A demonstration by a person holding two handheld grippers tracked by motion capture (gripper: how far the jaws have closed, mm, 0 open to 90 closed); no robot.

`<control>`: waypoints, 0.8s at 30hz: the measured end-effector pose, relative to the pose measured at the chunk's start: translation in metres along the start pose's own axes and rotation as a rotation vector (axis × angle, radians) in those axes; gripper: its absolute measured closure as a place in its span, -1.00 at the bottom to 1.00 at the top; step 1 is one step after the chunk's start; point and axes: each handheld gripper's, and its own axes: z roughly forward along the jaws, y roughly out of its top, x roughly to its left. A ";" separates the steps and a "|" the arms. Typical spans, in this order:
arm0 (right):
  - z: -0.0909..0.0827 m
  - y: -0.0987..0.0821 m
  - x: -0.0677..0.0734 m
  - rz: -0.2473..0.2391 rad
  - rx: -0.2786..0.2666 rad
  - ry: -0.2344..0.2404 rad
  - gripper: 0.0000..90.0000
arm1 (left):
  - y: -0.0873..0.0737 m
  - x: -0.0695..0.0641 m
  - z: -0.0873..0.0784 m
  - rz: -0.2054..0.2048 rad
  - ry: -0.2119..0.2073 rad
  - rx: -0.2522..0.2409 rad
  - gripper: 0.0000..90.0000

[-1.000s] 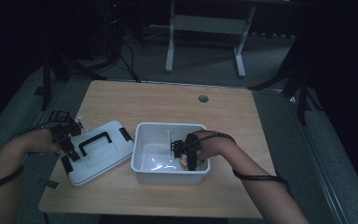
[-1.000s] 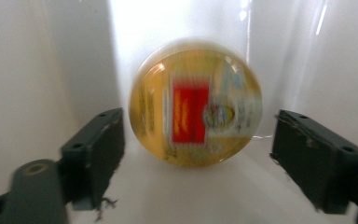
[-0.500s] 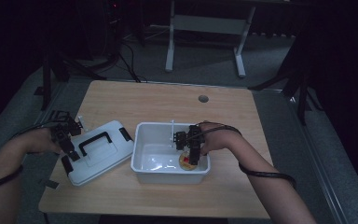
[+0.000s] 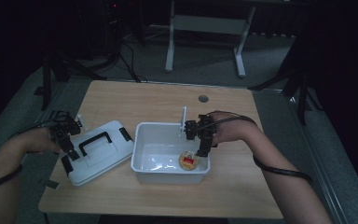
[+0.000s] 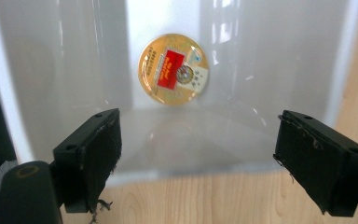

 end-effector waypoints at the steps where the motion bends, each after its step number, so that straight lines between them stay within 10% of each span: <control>1: -0.005 -0.006 -0.001 0.010 -0.008 0.002 -0.66 | 0.000 0.000 0.000 -0.001 -0.002 0.000 -0.27; 24: 0.009 -0.089 0.005 0.125 -0.004 0.013 -0.62 | 0.004 -0.003 -0.001 0.005 -0.008 -0.009 -0.27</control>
